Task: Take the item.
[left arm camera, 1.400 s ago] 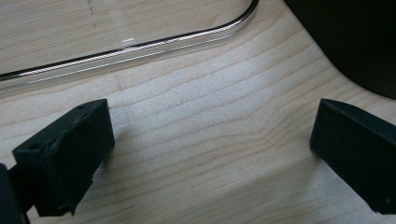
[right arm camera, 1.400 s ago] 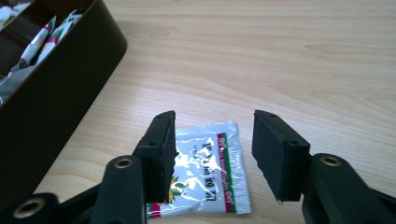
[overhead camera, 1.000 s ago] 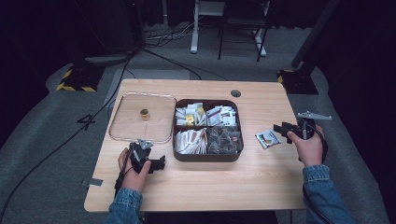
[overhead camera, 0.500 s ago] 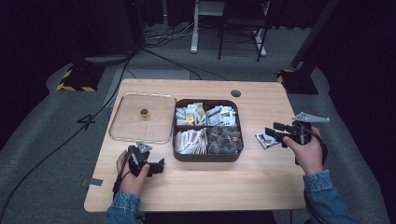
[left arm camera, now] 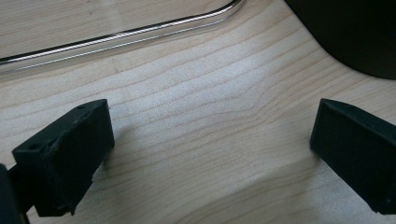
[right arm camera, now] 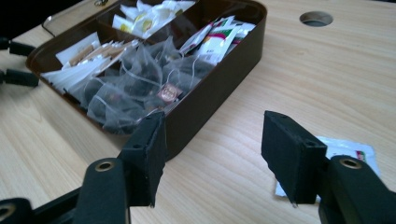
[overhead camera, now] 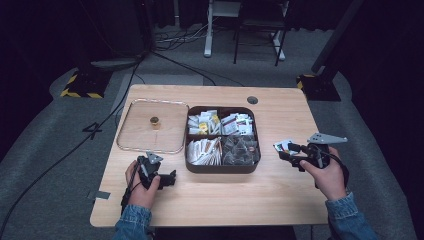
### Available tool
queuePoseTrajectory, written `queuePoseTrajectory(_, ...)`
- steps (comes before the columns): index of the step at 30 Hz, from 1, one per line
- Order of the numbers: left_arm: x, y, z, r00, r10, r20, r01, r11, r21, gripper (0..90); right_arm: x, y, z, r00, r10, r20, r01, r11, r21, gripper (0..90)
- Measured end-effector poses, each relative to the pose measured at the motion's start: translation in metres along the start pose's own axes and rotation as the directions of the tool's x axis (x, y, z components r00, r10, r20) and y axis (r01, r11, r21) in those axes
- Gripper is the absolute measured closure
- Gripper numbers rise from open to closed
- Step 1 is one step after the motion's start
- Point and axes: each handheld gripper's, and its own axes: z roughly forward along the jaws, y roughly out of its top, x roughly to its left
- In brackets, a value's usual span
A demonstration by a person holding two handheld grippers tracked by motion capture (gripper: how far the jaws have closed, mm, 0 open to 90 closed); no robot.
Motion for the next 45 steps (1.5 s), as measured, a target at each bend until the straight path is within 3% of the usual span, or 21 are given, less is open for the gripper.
queuePoseTrajectory(5,0.0,0.001,0.0,1.0,0.003,0.001,-0.003,1.0,0.002,0.1,0.012,-0.008,0.008,0.9988,-0.039,-0.03,0.04,0.999,0.03,39.4)
queuePoseTrajectory(12,0.0,0.001,0.001,1.0,0.001,0.002,-0.001,1.0,0.003,0.1,0.027,-0.02,0.027,0.9944,-0.08,-0.069,0.088,0.989,0.116,39.4)
queuePoseTrajectory(28,-0.001,0.003,0.002,1.0,0.002,0.003,-0.002,1.0,0.001,0.1,0.03,-0.051,0.059,0.9888,-0.114,-0.096,0.132,0.968,0.213,33.7)
queuePoseTrajectory(39,-0.002,0.006,0.005,1.0,0.006,0.007,-0.006,1.0,-0.001,0.1,0.032,-0.058,0.065,0.9815,-0.177,-0.074,0.188,0.965,0.182,28.2)
queuePoseTrajectory(43,-0.003,0.007,0.006,0.9999,0.008,0.008,-0.008,1.0,0.0,0.0,0.034,-0.062,0.068,0.9734,-0.221,-0.061,0.228,0.959,0.168,16.1)
queuePoseTrajectory(45,-0.003,0.007,0.006,0.9999,0.009,0.009,-0.009,1.0,0.0,0.1,0.035,-0.063,0.071,0.9758,-0.213,-0.049,0.218,0.964,0.155,12.7)
